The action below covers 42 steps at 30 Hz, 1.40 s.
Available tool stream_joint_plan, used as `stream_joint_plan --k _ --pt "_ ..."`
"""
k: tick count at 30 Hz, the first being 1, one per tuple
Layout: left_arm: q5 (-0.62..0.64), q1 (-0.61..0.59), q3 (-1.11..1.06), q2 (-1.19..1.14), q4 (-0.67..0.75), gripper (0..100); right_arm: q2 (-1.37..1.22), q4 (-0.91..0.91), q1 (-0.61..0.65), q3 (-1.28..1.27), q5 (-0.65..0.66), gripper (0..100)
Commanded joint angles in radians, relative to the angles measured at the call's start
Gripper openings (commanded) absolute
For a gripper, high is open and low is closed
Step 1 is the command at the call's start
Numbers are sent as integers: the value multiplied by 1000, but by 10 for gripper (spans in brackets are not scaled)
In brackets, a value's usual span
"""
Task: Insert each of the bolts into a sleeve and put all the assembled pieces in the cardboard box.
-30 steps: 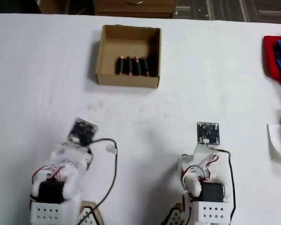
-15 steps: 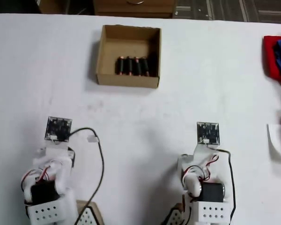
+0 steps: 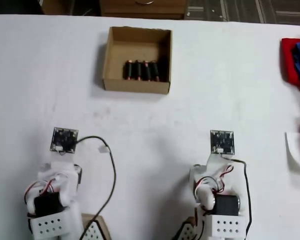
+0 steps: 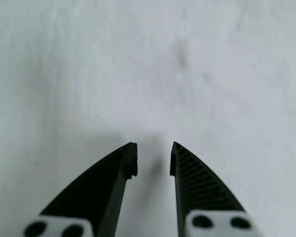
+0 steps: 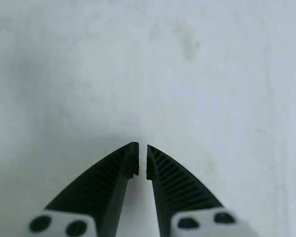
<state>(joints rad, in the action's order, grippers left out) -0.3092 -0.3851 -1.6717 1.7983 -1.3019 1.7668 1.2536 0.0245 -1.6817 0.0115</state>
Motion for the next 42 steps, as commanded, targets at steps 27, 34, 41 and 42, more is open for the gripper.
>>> stream_joint_plan --k 27,34,41,42 --pt "-5 204 -22 28 15 132 18 5 2 -11 5 22" --pt "-5 204 -22 28 15 132 18 5 2 -11 5 22" --pt "-5 204 -22 28 15 132 18 5 2 -11 5 22" --pt "-5 204 -22 28 15 132 18 5 2 -11 5 22"
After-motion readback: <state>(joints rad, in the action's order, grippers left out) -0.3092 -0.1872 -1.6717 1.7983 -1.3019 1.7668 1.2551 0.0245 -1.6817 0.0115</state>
